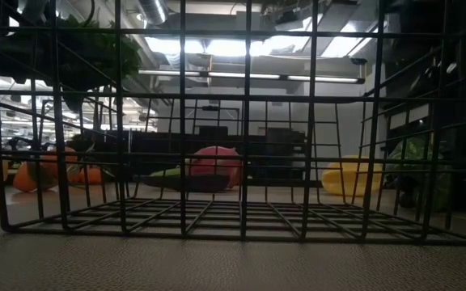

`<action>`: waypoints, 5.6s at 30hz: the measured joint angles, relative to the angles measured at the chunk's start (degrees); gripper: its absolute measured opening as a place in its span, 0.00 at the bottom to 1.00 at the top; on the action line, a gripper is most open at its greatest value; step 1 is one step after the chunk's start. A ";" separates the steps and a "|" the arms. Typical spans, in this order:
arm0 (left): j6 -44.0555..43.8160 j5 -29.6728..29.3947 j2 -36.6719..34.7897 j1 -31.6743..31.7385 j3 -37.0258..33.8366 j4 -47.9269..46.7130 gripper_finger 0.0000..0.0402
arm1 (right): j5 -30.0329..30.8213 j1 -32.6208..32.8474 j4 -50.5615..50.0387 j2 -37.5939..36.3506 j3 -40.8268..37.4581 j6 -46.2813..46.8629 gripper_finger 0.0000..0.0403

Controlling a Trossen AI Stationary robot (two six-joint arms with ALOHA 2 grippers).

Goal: Build produce basket
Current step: Put the black grapes into the black wire basket, then put the bottom tangerines into the black wire basket

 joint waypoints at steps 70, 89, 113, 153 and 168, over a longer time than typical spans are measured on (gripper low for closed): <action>-0.26 -0.79 -0.02 -0.02 -0.02 2.37 0.48 | 5.24 -2.10 -6.91 19.70 46.90 -17.80 0.56; -0.54 -0.83 -0.02 -0.02 -0.02 2.07 0.48 | 31.32 -12.56 -38.08 19.64 46.08 6.01 0.62; -3.82 -1.05 -0.02 -0.02 -0.02 1.98 0.48 | 10.13 -37.45 -8.00 19.40 15.23 -7.16 0.59; -4.50 1.40 12.64 -1.57 36.93 -33.53 0.41 | 5.67 -30.29 -22.43 19.31 40.03 -16.36 0.59; -18.27 -4.53 50.76 -1.77 52.60 -86.10 0.40 | 5.69 -27.76 -27.51 19.28 41.42 -16.34 0.59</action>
